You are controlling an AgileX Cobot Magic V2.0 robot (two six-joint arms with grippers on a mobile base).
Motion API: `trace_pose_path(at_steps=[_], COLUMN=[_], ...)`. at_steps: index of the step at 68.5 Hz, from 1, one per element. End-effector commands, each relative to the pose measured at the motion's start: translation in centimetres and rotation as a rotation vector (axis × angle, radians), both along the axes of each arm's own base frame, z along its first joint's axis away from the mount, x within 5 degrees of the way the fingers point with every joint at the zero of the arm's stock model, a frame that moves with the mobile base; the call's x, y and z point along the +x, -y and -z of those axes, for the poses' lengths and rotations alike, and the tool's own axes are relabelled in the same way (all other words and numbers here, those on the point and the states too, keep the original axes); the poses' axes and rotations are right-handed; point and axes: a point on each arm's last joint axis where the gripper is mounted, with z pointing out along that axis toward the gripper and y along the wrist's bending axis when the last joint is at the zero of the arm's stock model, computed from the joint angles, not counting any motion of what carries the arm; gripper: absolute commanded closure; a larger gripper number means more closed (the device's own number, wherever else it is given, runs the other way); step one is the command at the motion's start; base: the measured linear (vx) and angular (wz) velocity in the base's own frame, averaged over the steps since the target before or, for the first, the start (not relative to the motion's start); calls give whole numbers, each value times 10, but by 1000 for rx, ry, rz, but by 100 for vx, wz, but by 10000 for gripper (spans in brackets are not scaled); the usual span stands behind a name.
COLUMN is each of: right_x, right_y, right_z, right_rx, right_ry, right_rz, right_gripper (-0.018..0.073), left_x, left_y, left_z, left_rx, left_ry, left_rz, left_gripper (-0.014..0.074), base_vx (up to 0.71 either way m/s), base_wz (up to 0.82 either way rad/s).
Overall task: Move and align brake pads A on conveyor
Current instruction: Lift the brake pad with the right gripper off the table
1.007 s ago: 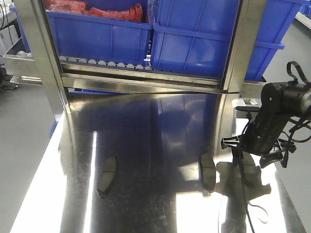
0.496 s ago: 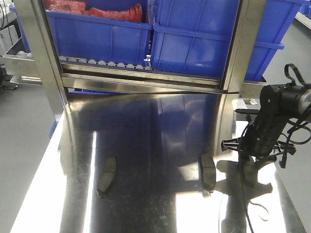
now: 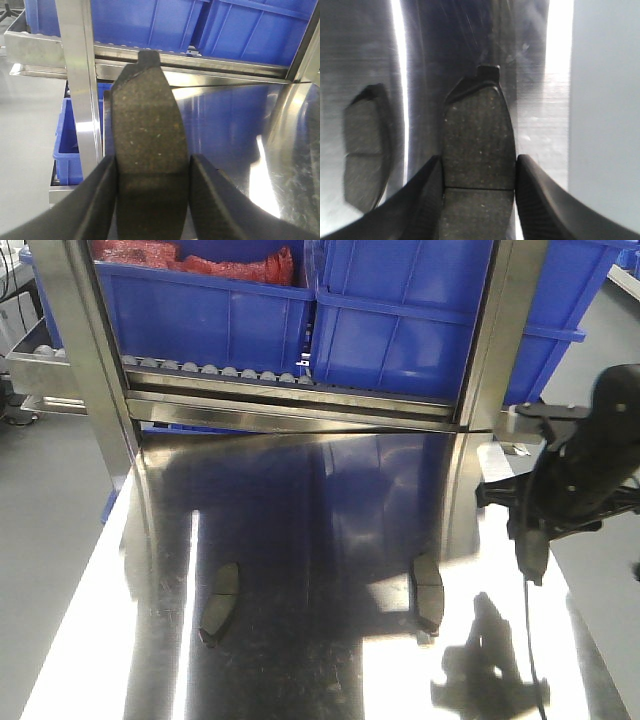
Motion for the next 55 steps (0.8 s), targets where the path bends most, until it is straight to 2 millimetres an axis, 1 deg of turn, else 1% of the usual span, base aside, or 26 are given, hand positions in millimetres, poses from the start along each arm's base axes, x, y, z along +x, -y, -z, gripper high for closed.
trace_pose_path(at_steps=[1, 3, 7, 8, 10, 21, 33, 43, 55], right_x=[-21, -31, -45, -51, -60, -107, -157, -193, -226], right_y=[5, 6, 9, 10, 11, 14, 16, 18, 20], right_z=[-37, -44, -49, -54, -56, -83, -102, -106, -97], right_rx=[-9, -15, -30, -33, -36, -42, -32, -9, -16], right_ry=[196, 238, 291, 317, 344, 547, 760, 878, 985], right_rz=[-16, -19, -27, -29, -32, -54, -80, -82, -96], right_gripper=[571, 571, 571, 571, 571, 571, 571, 571, 571], left_x=[2, 2, 2, 2, 2, 2, 2, 2, 2], left_y=[1, 1, 1, 1, 1, 1, 1, 1, 1], left_z=[-18, -18, -18, -18, -18, -18, -18, -18, -18], left_rx=[-34, -34, -34, -34, -34, -34, -34, -34, -34], left_ry=[123, 123, 123, 123, 123, 123, 123, 123, 123], left_rz=[6, 6, 6, 6, 6, 6, 6, 6, 6], left_gripper=[602, 602, 602, 602, 602, 602, 602, 602, 602], base_vx=[0, 0, 0, 0, 0, 0, 0, 0, 0], base_wz=[0, 0, 0, 0, 0, 0, 0, 0, 0])
